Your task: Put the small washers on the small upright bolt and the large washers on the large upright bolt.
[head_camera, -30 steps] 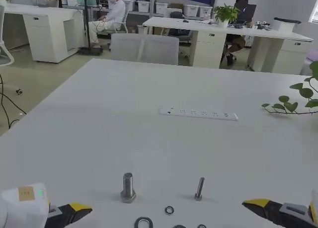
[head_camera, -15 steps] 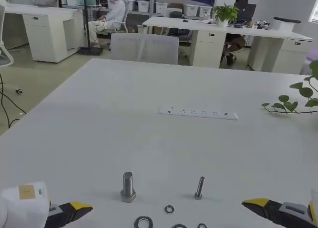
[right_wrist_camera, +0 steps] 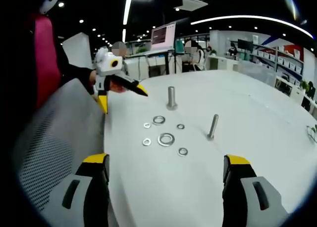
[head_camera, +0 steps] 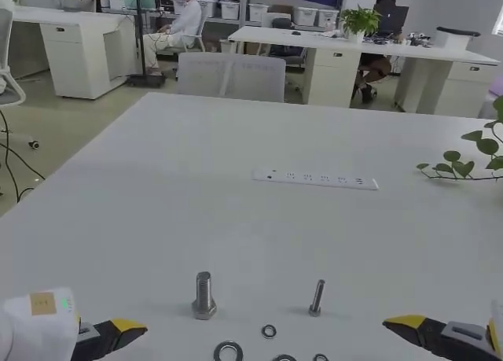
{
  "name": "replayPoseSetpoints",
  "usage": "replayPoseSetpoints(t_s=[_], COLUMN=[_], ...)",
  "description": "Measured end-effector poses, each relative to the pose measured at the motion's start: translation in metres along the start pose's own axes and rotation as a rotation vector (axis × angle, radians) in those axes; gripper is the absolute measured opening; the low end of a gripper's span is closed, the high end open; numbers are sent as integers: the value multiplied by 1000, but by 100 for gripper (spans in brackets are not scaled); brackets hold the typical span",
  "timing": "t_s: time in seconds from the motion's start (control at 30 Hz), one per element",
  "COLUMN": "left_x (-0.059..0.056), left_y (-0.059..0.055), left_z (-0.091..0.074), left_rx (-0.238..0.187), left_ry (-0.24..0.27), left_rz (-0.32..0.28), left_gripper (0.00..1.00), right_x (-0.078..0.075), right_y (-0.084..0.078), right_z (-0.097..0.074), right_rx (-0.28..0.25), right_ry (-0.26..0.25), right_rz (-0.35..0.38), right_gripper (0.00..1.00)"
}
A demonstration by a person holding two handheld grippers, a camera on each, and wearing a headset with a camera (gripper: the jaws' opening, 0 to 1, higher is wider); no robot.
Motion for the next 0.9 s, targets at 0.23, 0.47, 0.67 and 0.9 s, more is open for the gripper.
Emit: replayPoseSetpoints(t_s=[0.23,0.47,0.67,0.9], left_x=[0,0,0,-1], left_y=[0,-1,0,0], left_z=[0,1,1,2], left_rx=[1,1,3,6], left_ry=[0,-1,-2,-2], left_rz=[-1,-1,-1,0], left_gripper=[95,95,95,95], right_x=[0,-1,-1,-1], right_y=[0,0,0,-1], right_z=[0,0,-1,-1], right_rx=[3,2,3,3], right_ry=[1,2,1,3], right_rz=[0,1,2,3], right_gripper=[96,96,96,96])
Point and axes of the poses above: the centre of the closed fingertips' face, and the gripper's own axes: z roughly forward along the fingers, x roughly to its left, y roughly out of its top, the point moved 8 cm from there along -z, roughly backward along the fingers, and after that the axes turned 11 degrees about y, right-handed, at the moved point
